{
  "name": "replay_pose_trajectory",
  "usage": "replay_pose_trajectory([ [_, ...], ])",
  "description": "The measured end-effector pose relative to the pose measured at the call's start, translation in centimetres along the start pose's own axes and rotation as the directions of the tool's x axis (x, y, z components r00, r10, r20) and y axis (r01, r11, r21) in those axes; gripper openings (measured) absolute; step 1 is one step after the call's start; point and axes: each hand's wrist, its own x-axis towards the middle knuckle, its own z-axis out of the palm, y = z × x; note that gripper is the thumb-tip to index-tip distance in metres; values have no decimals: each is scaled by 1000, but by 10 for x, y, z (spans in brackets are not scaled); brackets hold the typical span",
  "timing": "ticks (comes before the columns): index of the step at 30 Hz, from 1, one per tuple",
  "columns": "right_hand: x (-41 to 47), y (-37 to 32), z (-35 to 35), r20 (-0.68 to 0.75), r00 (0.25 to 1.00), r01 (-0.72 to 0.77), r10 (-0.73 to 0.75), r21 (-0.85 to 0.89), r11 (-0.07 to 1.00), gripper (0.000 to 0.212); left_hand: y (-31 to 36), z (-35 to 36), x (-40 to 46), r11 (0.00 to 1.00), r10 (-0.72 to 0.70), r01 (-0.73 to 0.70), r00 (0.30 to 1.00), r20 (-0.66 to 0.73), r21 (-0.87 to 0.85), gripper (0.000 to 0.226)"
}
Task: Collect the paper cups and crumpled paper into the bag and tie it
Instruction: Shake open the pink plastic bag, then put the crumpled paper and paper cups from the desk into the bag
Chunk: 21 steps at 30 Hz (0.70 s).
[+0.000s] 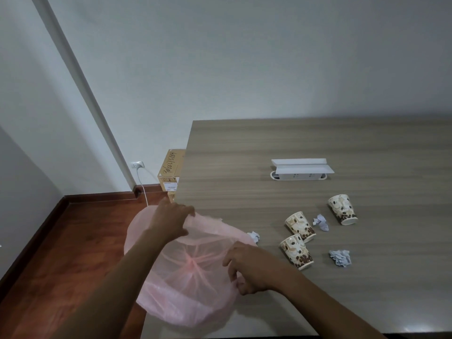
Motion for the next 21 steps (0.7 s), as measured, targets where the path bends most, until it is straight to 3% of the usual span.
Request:
replay_pose_trajectory([
  [2, -6, 12, 0, -36, 999, -23, 24, 25, 999, 20, -3, -6, 1, 995, -95, 96, 995, 24, -38, 35],
  [6, -17, 37, 6, -268, 948, -82, 172, 317, 945, 41, -16, -9, -1, 963, -204, 214, 976, 76, -166, 28],
  [7, -17, 42, 6, -379, 887, -92, 263, 413, 906, 34, -19, -6, -3, 959, -204, 220, 974, 98, -181, 29],
  [9, -14, 59, 12, -584, 672, -111, 456, 529, 841, 14, -26, 4, -8, 942, -208, 240, 966, 150, -233, 32],
  [10, -11, 70, 20, -618, 574, -170, 537, 552, 816, 12, -29, 9, -11, 929, -217, 256, 962, 168, -267, 31],
  [11, -8, 84, 31, -588, 535, -255, 607, 572, 779, 12, -32, 14, -15, 914, -229, 274, 957, 177, -301, 28],
  [13, -2, 107, 60, -333, 619, -450, 711, 591, 669, 10, -35, 20, -22, 888, -242, 296, 951, 191, -352, 14],
  [15, 2, 117, 92, -44, 727, -605, 685, 430, 670, 35, -38, 23, -29, 859, -242, 314, 945, 219, -405, 14],
  [18, 9, 121, 130, 4, 784, -612, 621, 172, 772, 40, -42, 28, -39, 821, -269, 342, 938, 220, -457, 6],
  [21, 8, 114, 143, -13, 741, -654, 672, 218, 725, 35, -42, 36, -46, 768, -316, 388, 922, 225, -510, 22],
])
